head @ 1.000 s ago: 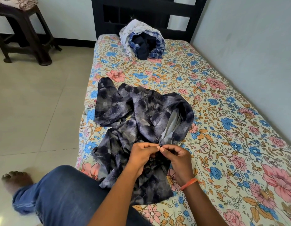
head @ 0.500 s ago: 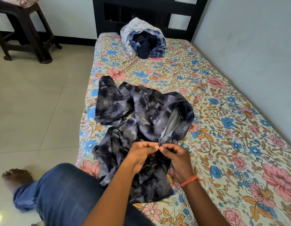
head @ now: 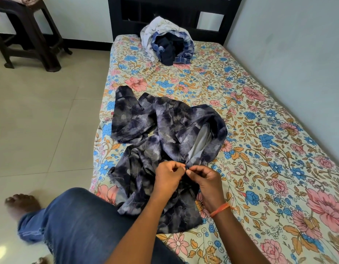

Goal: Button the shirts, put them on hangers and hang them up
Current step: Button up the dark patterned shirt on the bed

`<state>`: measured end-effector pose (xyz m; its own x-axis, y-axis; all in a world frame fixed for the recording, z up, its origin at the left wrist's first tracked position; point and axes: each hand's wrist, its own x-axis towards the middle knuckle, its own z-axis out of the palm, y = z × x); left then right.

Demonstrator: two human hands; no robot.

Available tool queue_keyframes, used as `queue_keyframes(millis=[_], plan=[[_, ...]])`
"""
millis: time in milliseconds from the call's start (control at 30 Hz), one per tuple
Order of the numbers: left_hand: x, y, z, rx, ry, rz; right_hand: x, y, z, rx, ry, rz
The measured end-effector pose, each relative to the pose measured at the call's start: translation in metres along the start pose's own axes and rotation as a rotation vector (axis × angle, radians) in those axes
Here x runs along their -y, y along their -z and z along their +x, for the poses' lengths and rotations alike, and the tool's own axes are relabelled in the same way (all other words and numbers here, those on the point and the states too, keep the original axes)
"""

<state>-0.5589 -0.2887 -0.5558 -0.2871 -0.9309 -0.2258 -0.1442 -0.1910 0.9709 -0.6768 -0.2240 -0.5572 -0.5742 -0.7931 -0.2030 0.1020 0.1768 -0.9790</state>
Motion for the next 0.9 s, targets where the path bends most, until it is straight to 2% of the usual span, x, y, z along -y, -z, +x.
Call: queue_keyframes(millis=[100, 200, 333, 500, 733, 900], plan=[[0.000, -0.004, -0.002, -0.023, 0.006, 0.053, -0.001, -0.002, 0.000, 0.002, 0.027, -0.025], [0.002, -0.006, -0.001, 0.024, 0.028, 0.093, 0.000, -0.003, -0.001, 0.005, 0.024, 0.005], [0.001, -0.002, -0.001, 0.064, 0.046, -0.035, 0.000, -0.002, -0.001, 0.005, 0.012, 0.064], [0.002, -0.002, -0.006, -0.008, -0.024, -0.022, 0.001, -0.005, -0.002, -0.031, 0.050, 0.003], [-0.006, 0.004, -0.007, 0.080, 0.032, -0.151, 0.002, -0.010, -0.002, -0.028, 0.052, -0.061], [-0.003, 0.000, -0.010, -0.022, -0.026, -0.054, -0.004, -0.011, 0.002, -0.058, 0.057, -0.064]])
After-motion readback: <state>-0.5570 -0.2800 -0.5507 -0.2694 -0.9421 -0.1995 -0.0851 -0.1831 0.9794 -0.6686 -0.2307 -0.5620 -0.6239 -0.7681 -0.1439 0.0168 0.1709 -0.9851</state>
